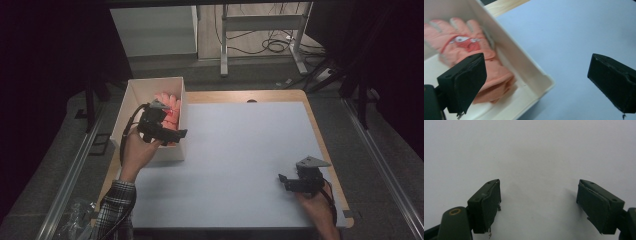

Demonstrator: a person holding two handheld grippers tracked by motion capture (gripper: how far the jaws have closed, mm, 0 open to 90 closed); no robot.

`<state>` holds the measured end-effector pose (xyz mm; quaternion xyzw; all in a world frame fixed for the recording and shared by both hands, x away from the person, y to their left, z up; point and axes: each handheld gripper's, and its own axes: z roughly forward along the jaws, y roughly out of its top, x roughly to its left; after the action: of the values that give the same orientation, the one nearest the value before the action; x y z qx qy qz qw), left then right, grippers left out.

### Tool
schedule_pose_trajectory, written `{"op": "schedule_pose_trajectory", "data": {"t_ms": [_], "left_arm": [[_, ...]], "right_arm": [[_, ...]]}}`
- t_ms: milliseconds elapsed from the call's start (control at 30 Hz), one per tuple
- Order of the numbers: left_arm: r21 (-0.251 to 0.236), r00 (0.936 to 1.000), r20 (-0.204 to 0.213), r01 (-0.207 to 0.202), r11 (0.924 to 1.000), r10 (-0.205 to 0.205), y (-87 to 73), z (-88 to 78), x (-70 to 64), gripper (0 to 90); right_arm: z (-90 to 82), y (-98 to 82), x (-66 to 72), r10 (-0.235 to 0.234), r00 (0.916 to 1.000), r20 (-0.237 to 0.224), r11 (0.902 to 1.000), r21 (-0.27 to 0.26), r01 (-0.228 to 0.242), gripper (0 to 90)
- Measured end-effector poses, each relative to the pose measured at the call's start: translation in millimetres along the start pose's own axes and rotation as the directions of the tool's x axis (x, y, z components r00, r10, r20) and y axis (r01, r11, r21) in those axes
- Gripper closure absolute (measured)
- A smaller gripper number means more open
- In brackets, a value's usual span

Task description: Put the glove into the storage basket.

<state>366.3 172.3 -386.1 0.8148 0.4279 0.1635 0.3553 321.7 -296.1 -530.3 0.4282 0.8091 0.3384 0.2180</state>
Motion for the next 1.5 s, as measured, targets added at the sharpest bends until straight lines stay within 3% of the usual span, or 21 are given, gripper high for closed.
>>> {"op": "schedule_pose_trajectory", "data": {"t_ms": [233,633,1000,1233,1500], "left_arm": [[-0.017,0.9959,0.057,-0.069,0.9975,0.07,5.3,9.1,-32.2,2.7],[-0.033,0.9783,0.144,-0.146,0.9887,0.149,-0.4,42.5,-78.8,2.1],[-0.007,0.9713,0.184,-0.152,0.9884,0.15,-28.7,75.9,-90.8,2.0],[0.016,0.9731,0.184,-0.144,0.9894,0.139,-53.9,95.2,-92.7,2.0],[0.029,0.9774,0.164,-0.14,0.9897,0.133,-76.5,105.9,-91.3,2.0]], "right_arm": [[0.1,0.0,-0.2,-0.001,1.0,0.0,1.0,0.0,0.001,19.9],[0.0,0.0,-0.3,-0.001,1.0,-0.002,1.0,0.0,0.001,19.9],[-0.2,0.1,-0.4,0.001,1.0,-0.003,1.0,0.002,-0.001,19.9],[-0.1,0.1,-0.4,0.0,1.0,-0.003,1.0,0.002,0.0,19.9],[-0.1,0.1,-0.4,0.001,1.0,-0.003,1.0,0.002,-0.001,19.8]]}}
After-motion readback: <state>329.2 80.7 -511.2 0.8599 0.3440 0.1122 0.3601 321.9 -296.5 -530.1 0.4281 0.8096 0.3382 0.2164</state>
